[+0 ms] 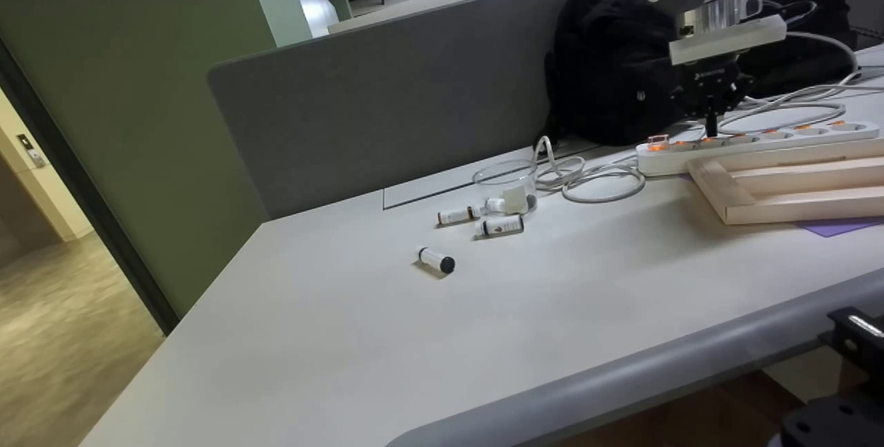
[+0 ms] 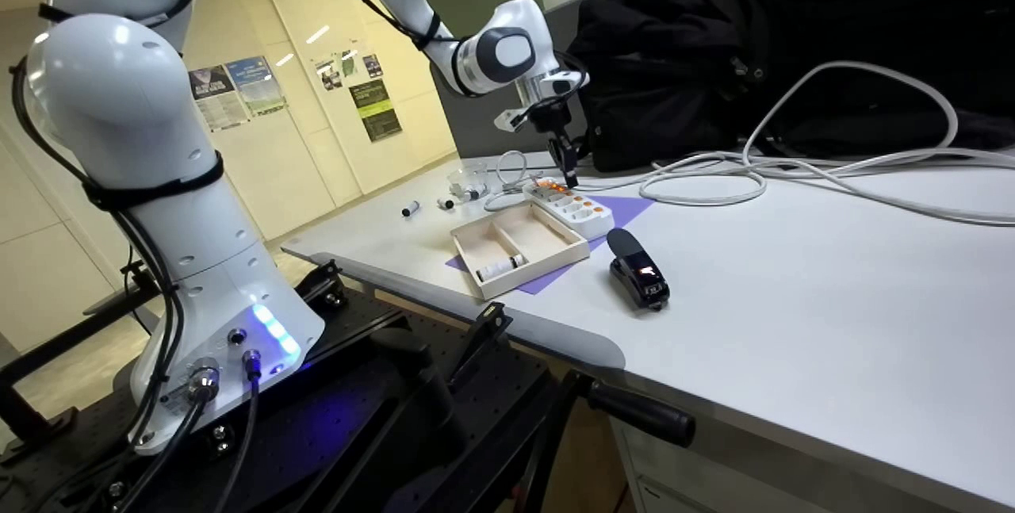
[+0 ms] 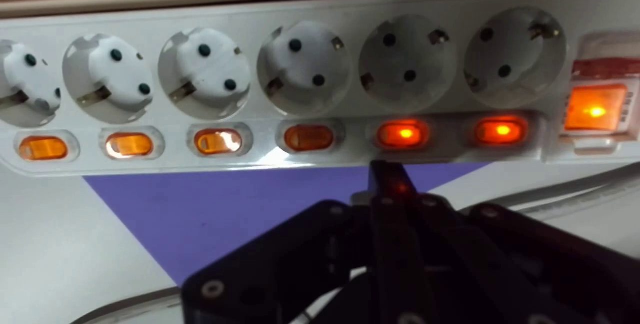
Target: Press the third button from the left on the extension cord
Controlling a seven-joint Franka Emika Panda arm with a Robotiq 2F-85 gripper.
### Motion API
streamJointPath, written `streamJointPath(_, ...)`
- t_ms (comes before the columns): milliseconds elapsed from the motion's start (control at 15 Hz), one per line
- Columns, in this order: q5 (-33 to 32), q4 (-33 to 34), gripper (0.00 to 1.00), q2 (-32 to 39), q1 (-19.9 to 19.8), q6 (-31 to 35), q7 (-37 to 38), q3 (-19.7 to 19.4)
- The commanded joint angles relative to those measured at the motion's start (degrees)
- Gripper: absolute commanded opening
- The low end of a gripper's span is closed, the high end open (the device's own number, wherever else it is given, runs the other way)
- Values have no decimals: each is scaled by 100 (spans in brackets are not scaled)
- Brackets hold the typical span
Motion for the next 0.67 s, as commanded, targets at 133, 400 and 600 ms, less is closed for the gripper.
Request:
streamJointPath(133, -360, 358, 0, -45, 156, -681, 457, -159)
streamJointPath(400, -527, 480, 0, -1, 159, -1035, 483, -158)
streamJointPath(600, -679, 546, 0, 37, 175, -1296, 537, -158)
